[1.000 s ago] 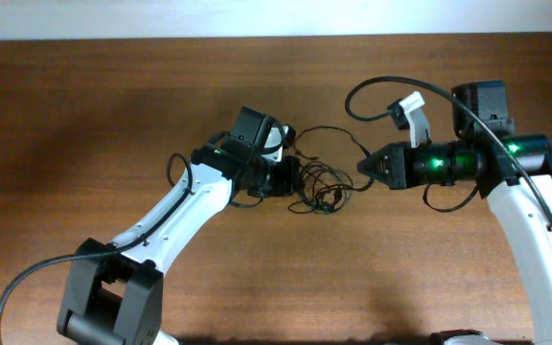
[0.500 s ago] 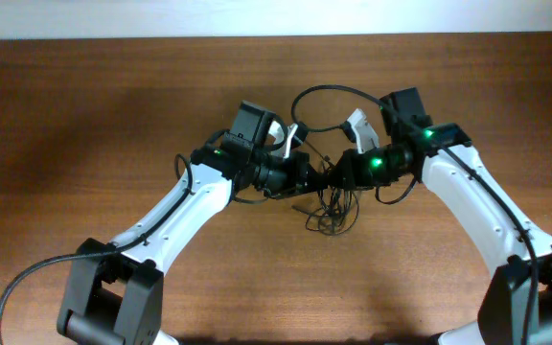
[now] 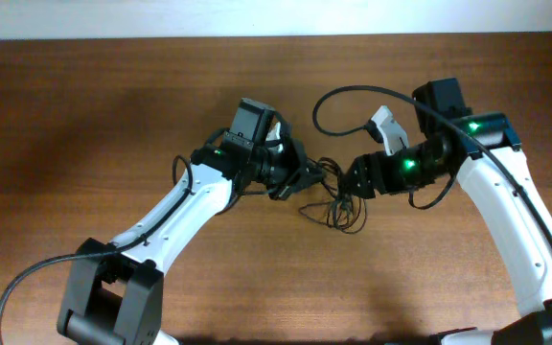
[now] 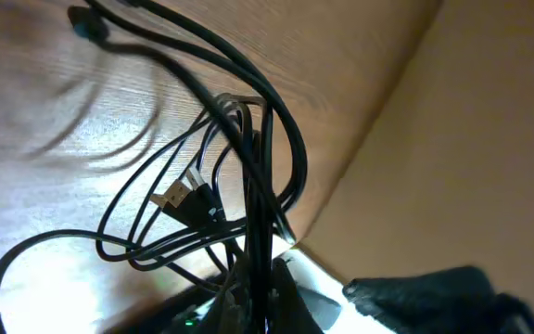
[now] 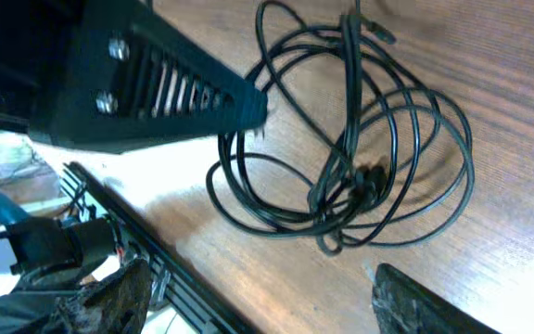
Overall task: Untangle cables
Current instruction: 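Pull the held strand rightward with the right gripper, away from left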
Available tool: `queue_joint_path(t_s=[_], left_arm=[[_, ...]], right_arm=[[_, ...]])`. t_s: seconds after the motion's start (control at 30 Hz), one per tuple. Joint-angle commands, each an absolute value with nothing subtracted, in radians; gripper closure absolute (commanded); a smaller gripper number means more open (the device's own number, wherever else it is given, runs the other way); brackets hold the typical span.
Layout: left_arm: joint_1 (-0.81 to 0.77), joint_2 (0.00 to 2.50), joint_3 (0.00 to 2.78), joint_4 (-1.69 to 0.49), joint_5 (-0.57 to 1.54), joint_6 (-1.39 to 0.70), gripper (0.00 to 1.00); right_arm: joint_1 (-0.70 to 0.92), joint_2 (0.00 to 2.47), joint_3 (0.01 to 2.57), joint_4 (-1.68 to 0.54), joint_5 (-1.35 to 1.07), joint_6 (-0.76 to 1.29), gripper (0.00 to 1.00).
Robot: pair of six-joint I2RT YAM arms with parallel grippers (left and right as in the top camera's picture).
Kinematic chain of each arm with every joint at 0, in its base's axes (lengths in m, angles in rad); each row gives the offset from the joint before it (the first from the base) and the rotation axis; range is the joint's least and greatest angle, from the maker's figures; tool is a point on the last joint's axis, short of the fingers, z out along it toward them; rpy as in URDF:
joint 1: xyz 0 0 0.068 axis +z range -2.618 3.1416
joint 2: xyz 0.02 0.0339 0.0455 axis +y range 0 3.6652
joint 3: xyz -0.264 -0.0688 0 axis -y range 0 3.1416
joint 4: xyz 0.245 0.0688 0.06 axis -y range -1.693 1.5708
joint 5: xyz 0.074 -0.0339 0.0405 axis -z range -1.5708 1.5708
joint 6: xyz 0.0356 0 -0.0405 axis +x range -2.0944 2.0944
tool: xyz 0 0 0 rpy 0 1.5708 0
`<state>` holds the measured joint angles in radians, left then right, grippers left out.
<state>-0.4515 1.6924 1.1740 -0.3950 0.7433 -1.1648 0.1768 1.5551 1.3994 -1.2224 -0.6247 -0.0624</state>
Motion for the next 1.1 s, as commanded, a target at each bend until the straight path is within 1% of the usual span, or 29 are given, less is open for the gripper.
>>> queue_joint_path(t_s=[0.0, 0.07, 0.2, 0.3, 0.33, 0.43, 0.7, 0.93, 1.07], left_arm=[[-0.455, 1.679, 1.173, -0.389, 0.733, -1.42, 1.0], [-0.455, 1.679, 1.173, -0.372, 0.732, -1.478, 1.0], [-0.453, 1.679, 1.173, -0.371, 0.732, -1.607, 1.0], [-0.452, 1.679, 1.173, -0.371, 0.732, -1.695, 1.0], [-0.448, 1.679, 1.173, -0.371, 0.732, -1.713, 1.0], [-0.414, 1.679, 1.173, -0.371, 0.736, -1.716, 1.0], [-0.391, 1.679, 1.173, -0.367, 0.744, -1.748, 1.0], [-0.392, 1.679, 1.173, -0.366, 0.782, -1.761, 1.0], [-0.392, 1.679, 1.173, -0.366, 0.798, -1.761, 1.0]], right_arm=[[0.175, 1.555, 1.362, -1.243, -0.616, -0.136, 0.25], [0.187, 1.555, 1.34, -1.242, -0.617, -0.159, 0.26], [0.254, 1.555, 1.306, -1.234, -0.616, -0.165, 0.32], [0.3, 1.556, 1.305, -1.2, -0.599, -0.164, 0.41], [0.307, 1.557, 1.301, -1.177, -0.555, -0.141, 0.42], [0.308, 1.557, 1.246, -1.052, -0.45, -0.066, 0.42], [0.308, 1.558, 1.036, -0.664, -0.451, 0.007, 0.43], [0.309, 1.567, 0.979, -0.482, -0.432, 0.022, 0.48], [0.308, 1.606, 0.978, -0.427, -0.374, 0.035, 0.48]])
